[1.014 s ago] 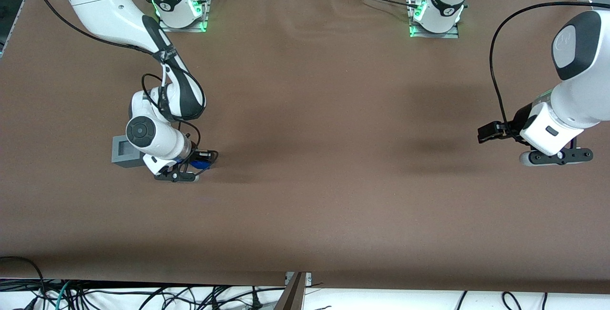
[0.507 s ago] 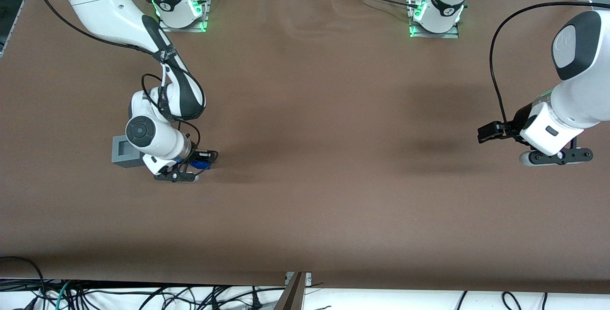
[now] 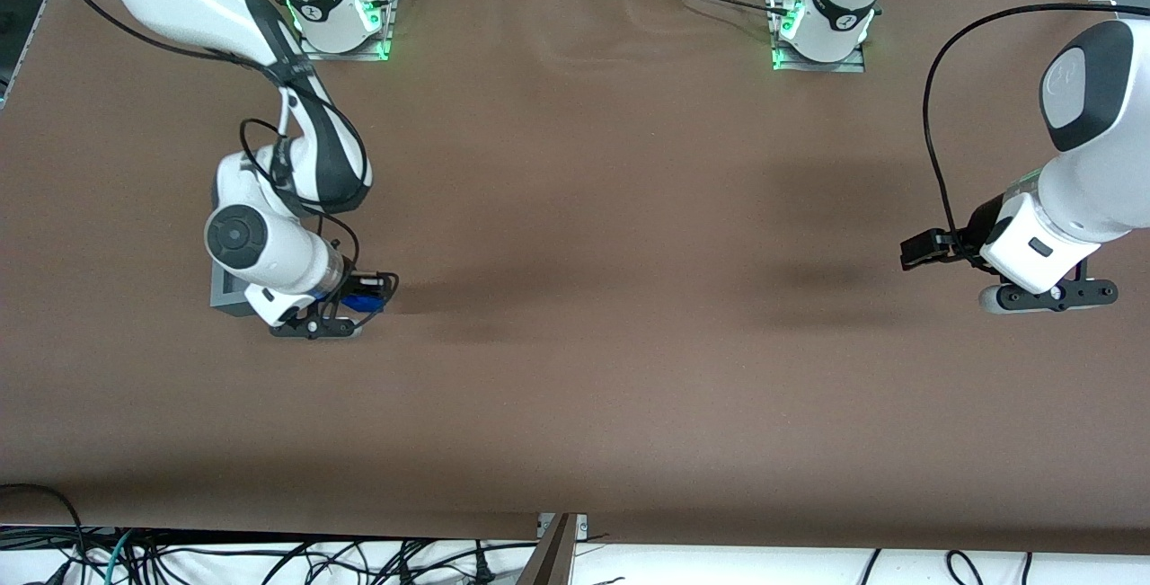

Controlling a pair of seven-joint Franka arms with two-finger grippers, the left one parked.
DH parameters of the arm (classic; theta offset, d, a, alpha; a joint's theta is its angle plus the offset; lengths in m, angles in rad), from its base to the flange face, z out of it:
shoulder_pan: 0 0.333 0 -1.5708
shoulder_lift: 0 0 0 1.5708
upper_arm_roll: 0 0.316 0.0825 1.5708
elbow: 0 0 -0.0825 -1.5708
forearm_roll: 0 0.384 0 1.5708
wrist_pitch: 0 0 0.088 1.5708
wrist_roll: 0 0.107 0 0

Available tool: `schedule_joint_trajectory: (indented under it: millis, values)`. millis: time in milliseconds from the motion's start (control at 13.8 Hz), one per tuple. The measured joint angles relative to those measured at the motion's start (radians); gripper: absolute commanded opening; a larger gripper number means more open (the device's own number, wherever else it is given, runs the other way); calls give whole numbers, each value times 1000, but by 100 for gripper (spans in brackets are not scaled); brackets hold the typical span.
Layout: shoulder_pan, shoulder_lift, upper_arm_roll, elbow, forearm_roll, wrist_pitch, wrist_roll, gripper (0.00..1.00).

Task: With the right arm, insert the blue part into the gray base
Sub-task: 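Lift the blue block and carry it over the gray base, then lower the blue block into the gray base's opening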

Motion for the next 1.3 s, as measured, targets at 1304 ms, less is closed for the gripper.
schedule_joint_trajectory:
  millis: [1304]
  values:
    - [-60, -61, -276, -13, -8, -108, -494, 16]
